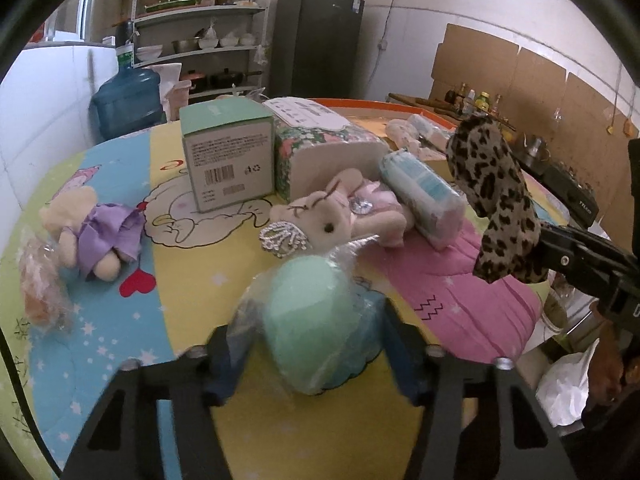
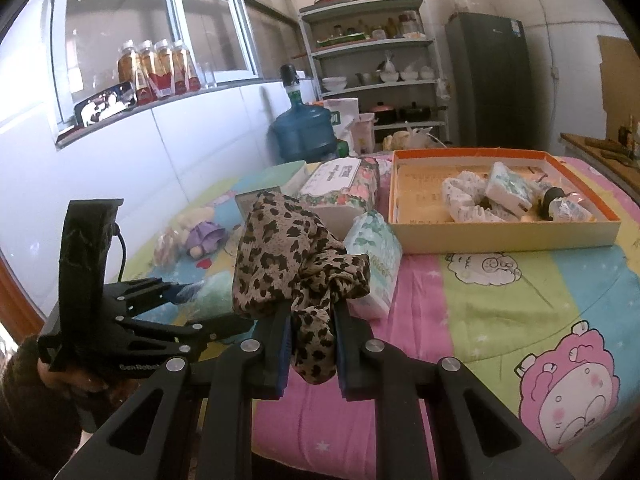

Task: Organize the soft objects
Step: 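Grasp the bagged green ball with the left tool while the right tool holds the cloth, then carry the green ball and leopard cloth over the cardboard tray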

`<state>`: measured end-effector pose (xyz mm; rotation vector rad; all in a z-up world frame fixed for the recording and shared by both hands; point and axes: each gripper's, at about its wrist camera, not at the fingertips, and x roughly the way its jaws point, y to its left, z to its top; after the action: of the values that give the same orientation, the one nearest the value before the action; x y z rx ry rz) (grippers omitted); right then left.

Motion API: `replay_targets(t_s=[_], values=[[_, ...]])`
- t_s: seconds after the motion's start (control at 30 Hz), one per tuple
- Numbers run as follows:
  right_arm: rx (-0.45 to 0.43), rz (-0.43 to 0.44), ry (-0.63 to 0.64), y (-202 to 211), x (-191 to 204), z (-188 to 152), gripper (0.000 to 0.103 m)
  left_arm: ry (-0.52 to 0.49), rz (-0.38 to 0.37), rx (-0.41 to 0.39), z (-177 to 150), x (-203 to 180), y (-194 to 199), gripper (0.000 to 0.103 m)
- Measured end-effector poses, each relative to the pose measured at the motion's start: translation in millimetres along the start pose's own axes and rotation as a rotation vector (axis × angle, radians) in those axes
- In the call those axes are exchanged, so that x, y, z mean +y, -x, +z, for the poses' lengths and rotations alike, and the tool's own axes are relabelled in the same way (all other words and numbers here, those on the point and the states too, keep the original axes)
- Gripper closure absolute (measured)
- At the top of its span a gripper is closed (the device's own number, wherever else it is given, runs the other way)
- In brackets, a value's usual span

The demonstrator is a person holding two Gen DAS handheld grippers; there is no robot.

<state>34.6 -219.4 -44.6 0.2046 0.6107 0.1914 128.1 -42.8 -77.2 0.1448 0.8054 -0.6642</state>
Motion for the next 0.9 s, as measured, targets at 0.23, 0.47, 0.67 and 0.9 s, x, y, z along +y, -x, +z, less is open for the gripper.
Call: replay_targets(t_s=[0.23, 0.47, 0.67, 0.9], values=[[-0.001, 0.000, 0.001, -0.4, 0.7, -0.2, 0.085, 0.043, 0.012, -0.040, -3.9, -0.5, 6.5, 0.059], [-0.005, 0.003, 0.008, -0.4, 3.2, -1.8, 0.085, 0.090, 0.036, -0.104, -6.1, 1.0, 25.1, 0.059], [-0.014, 0.001, 0.014, 2.4, 4.9, -0.6, 0.085, 0.110, 0.059, -0.148, -5.3, -2.1, 39.2, 0.059], [-0.043, -0.008, 0.030, 9.6, 6.9, 6.3, 0.085, 0.121, 0.121, -0.207, 1.3, -10.7, 57.6, 0.059]])
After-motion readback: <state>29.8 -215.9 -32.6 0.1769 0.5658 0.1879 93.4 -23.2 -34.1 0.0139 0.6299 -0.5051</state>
